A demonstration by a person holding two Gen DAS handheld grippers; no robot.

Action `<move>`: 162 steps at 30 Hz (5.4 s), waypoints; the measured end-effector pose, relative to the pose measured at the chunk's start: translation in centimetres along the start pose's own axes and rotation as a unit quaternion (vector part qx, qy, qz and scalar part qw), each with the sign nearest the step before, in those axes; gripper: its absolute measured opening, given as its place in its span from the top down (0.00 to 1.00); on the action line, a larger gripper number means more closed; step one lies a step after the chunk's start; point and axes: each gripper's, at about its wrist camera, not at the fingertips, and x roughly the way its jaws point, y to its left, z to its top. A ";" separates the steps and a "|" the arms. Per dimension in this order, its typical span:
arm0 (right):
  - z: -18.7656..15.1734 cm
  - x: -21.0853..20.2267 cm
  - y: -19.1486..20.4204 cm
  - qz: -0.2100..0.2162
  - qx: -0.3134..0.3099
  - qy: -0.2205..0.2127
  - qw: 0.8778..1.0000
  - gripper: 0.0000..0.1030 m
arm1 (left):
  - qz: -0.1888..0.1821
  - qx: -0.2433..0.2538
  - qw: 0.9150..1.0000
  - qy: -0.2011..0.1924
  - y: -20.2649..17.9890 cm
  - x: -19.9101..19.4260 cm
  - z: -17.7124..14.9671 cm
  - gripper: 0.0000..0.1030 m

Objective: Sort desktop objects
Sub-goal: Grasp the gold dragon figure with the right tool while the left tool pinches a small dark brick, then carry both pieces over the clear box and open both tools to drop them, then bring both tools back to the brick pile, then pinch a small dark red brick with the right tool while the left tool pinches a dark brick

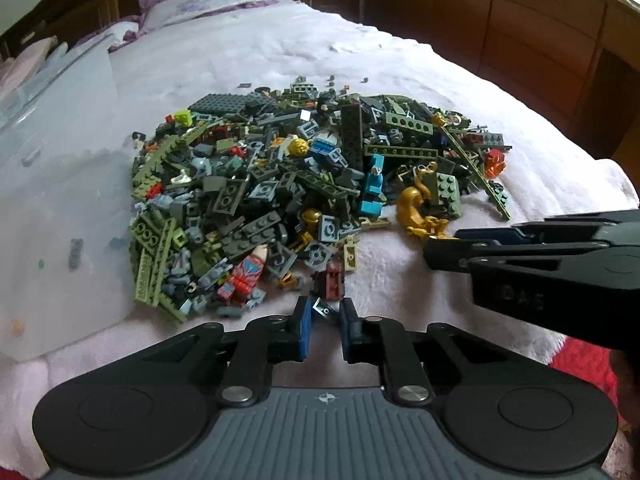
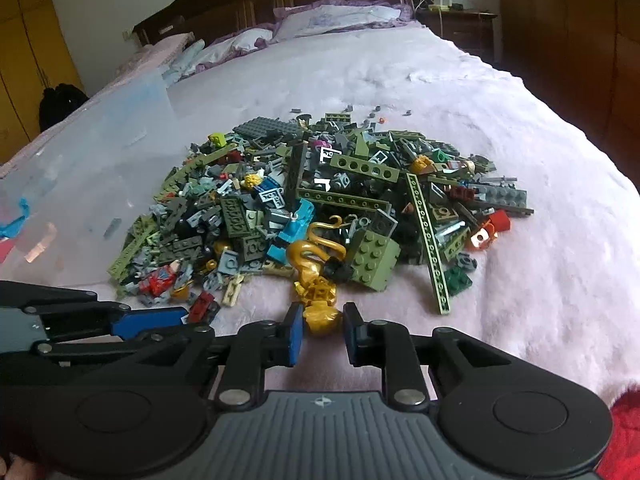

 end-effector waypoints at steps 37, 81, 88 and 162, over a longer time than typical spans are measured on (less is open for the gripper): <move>5.8 -6.5 5.9 0.059 -0.058 -0.066 0.994 0.76 | 0.016 -0.008 0.993 -0.113 3.3 -10.9 3.8 0.83; 5.7 -4.5 5.2 0.048 -0.059 -0.016 0.997 0.64 | 0.064 -0.050 0.988 -0.131 6.4 -15.2 1.9 0.19; 1.9 -1.0 5.1 0.039 -0.044 0.039 0.997 0.74 | 0.046 -0.031 0.996 -0.066 4.5 -10.8 -0.8 0.30; -0.8 -0.8 4.3 0.013 -0.026 0.048 0.998 0.81 | 0.025 -0.094 0.995 -0.024 9.4 -1.4 -2.3 0.59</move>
